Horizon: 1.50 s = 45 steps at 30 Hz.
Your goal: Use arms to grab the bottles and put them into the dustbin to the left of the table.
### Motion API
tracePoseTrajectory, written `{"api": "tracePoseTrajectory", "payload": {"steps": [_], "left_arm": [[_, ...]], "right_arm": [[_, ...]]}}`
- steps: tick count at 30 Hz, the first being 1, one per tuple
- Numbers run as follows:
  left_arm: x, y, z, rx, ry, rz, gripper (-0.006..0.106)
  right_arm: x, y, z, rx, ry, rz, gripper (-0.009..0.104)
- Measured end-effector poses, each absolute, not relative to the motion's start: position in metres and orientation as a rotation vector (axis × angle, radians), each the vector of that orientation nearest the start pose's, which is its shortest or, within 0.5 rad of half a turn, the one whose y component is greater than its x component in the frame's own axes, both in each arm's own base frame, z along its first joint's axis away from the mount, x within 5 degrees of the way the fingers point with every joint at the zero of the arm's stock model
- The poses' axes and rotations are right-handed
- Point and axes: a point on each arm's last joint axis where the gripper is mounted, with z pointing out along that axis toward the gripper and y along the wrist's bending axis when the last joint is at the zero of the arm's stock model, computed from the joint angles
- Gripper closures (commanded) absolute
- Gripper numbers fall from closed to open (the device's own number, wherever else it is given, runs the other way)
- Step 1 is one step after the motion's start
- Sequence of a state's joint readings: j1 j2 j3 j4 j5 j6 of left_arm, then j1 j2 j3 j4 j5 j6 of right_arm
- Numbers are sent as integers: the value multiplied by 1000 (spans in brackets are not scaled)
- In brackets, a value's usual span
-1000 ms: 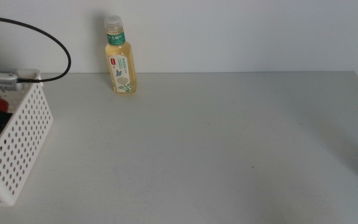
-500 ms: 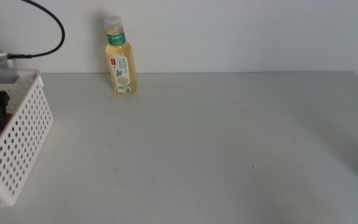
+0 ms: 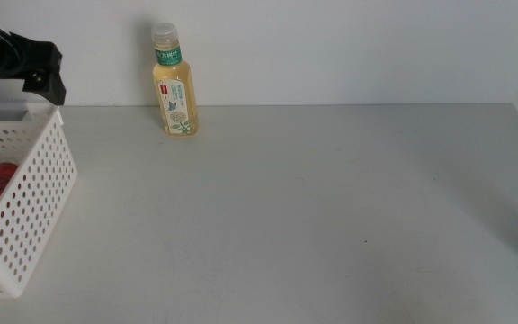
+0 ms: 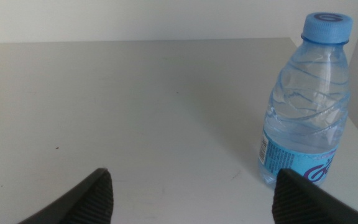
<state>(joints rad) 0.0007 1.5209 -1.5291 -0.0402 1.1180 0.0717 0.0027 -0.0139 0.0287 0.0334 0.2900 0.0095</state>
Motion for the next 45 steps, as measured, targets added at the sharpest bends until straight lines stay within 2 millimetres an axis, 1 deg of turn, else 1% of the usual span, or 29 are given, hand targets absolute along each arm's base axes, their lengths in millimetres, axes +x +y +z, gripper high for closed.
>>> {"api": "tracePoseTrajectory", "payload": {"steps": [5,9,11,14,18,21,26,32,35,38,45], "left_arm": [[300,-32,395,203,2532,-42,7],[284,-51,407,235,2480,-57,7],[272,-60,412,232,2428,-48,7],[254,-74,412,236,2327,-32,7],[233,-83,399,234,2182,-69,7],[219,-82,382,215,2103,-133,7],[204,-80,342,234,2013,-230,7],[193,-81,295,225,1952,-359,7],[187,-81,273,249,1939,-377,7],[183,-79,260,248,1909,-381,7],[181,-72,251,227,1819,-318,7]], "right_arm": [[54,1,178,28,1788,40,30],[54,1,178,28,1788,40,30],[54,1,178,28,1788,40,30],[54,1,178,28,1788,40,30],[54,1,178,28,1788,40,30],[54,1,178,28,1788,40,30],[54,1,178,28,1788,40,30],[54,1,178,28,1788,40,30],[54,1,178,28,1788,40,30],[54,1,178,28,1788,40,30],[54,1,178,28,1788,40,30]]}}
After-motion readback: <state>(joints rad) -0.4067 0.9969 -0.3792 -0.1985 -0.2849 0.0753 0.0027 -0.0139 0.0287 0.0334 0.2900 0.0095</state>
